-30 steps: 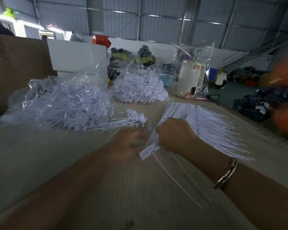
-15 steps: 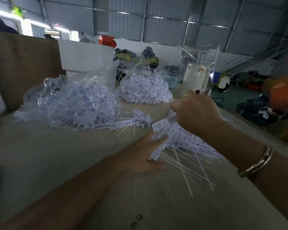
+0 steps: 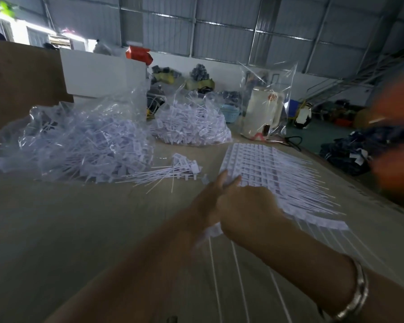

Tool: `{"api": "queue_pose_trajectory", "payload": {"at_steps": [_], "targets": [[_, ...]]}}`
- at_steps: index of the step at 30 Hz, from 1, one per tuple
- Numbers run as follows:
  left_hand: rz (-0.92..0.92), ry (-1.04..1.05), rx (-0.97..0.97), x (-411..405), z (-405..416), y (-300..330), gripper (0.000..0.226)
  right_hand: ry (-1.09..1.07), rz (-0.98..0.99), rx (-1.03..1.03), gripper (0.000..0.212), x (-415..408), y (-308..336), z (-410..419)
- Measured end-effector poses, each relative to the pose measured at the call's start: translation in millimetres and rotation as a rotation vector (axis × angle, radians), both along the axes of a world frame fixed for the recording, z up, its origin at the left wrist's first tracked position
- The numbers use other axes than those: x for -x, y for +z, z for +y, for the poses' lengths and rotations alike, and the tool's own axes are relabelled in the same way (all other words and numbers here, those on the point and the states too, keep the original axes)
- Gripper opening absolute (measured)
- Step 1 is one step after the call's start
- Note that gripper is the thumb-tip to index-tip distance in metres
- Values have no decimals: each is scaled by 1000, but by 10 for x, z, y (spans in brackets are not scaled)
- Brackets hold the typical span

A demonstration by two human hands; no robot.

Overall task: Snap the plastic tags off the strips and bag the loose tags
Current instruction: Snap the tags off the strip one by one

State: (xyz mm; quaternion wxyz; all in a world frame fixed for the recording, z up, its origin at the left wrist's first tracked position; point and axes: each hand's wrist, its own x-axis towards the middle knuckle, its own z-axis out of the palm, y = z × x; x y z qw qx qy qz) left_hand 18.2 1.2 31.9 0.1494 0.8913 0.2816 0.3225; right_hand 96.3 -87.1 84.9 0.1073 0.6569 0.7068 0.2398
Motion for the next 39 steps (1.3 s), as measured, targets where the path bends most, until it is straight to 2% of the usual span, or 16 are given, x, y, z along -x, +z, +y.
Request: {"api": "queue_pose_trajectory", "payload": {"at_steps": [2,4,5,7,9,12,14,17,20,22,29,32,36,39], "targets": [[30,-21,98,27,66,-13,51,64,47,21,40,-21,-148,42],[70,76,170,143,154,-10,62,93,186,4,32,-106,-274,110],[36,82,198,225,187,-30,55,87,244,3,29,-136,-328,147],[-35,94,249,449,179,-48,26,109,362,-16,25,-151,-453,226],[-42,105,377,707,119,-58,17,92,463,3,22,-105,-542,282],[111,141,331,1004,47,-49,31,92,503,-6,22,-36,-592,422],[158,134,322,1105,-16,-8,28,93,535,-47,22,32,-576,482],[94,127,371,1212,-69,-29,20,184,710,-68,17,115,-575,468],[-15,108,421,1287,-98,-100,19,380,923,55,13,112,-604,354],[-10,98,403,1299,-97,-134,19,457,914,115,18,87,-594,317],[-75,24,377,1340,-45,-199,12,513,823,60,29,82,-626,386],[-112,28,339,1362,-44,-173,14,509,991,31,32,98,-609,413],[-141,15,373,1337,-65,-145,15,518,1104,37,29,131,-645,422],[-176,7,427,1405,-84,-103,16,356,1451,-22,23,83,-621,440]]}}
